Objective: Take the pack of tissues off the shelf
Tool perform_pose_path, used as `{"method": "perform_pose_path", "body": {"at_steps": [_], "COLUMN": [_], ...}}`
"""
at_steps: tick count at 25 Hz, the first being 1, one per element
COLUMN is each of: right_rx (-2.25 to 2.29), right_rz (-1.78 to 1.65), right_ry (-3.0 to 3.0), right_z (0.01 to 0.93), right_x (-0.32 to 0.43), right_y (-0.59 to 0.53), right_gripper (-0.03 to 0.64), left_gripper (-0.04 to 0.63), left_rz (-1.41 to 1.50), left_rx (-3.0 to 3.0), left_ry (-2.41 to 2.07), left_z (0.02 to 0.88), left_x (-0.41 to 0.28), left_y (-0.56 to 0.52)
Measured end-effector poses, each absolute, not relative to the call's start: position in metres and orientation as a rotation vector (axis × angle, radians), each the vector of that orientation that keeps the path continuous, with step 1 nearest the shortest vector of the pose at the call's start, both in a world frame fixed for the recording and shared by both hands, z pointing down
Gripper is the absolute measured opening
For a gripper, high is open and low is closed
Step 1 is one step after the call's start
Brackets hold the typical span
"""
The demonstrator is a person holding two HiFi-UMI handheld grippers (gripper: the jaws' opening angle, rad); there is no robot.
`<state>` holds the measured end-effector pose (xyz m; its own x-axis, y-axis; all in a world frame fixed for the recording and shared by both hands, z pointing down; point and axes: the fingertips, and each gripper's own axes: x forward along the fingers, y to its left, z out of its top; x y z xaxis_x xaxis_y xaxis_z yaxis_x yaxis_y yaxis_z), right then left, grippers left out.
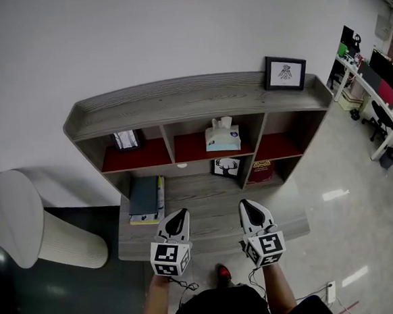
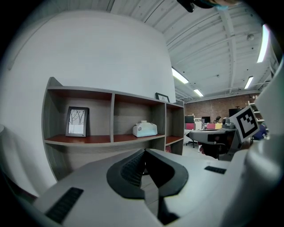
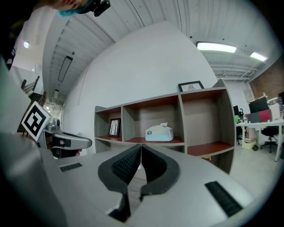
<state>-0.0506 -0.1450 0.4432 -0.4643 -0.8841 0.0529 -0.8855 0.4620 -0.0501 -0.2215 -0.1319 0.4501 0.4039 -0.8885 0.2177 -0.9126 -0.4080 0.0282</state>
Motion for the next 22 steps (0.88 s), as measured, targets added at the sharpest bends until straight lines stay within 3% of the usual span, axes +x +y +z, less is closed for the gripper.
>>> {"method": "perform_pose_path", "body": {"at_steps": [22], "right_rx": [1.544], "right_rz": [0.033], "right_ry": [-2.725], "right_z": [0.435], "right_x": [-0.024], "right_y": [-0.268], "right_gripper": [0.03], "left_gripper": [0.006], "left_rz": [0.257], "left_rx": [2.362], "left_ry": [-1.775], "left_z": [0.471], "left_x": [-0.206], "left_y": [-0.192]}}
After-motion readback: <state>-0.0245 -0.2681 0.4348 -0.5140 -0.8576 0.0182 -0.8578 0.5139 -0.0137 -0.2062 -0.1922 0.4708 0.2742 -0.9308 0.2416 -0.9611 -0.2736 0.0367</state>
